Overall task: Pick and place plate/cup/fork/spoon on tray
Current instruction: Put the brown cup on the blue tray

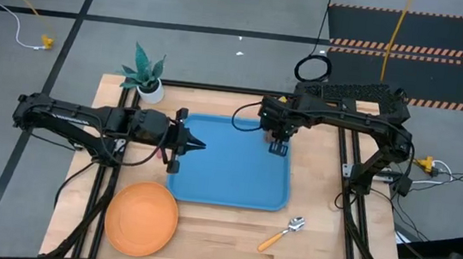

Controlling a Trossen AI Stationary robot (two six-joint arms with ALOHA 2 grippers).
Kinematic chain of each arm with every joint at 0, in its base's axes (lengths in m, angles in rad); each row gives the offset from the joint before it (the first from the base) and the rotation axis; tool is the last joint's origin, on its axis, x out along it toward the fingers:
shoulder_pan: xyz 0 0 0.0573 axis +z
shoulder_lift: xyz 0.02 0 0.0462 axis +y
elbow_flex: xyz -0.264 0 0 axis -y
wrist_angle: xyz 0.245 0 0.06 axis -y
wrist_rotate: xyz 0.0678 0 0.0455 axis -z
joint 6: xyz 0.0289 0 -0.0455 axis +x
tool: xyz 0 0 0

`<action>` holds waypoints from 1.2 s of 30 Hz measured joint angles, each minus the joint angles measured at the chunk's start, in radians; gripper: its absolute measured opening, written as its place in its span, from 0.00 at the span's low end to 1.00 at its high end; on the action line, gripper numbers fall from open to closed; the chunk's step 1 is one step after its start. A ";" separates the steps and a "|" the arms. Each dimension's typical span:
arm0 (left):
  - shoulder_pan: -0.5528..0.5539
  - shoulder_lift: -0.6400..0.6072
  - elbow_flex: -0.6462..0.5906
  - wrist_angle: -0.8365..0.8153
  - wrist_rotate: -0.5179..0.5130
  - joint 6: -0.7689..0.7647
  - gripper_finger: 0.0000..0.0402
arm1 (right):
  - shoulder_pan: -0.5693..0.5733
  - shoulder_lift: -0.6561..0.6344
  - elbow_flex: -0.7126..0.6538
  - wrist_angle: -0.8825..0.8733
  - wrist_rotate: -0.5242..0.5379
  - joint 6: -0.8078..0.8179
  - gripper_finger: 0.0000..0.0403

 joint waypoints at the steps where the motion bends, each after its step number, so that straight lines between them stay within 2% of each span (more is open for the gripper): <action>1: 0.000 0.000 0.000 0.000 0.000 -0.001 0.08 | -0.002 0.000 0.000 0.000 0.000 -0.003 0.03; 21: 0.000 0.000 0.000 -0.001 0.000 -0.002 0.08 | -0.026 0.000 0.000 0.008 0.036 -0.004 0.19; 26: 0.000 0.000 0.000 -0.001 0.000 -0.002 0.08 | -0.026 0.000 0.000 0.008 0.087 0.021 0.23; 36: 0.000 0.000 0.000 -0.001 0.000 -0.001 0.08 | -0.026 0.000 0.000 0.030 0.086 0.044 0.33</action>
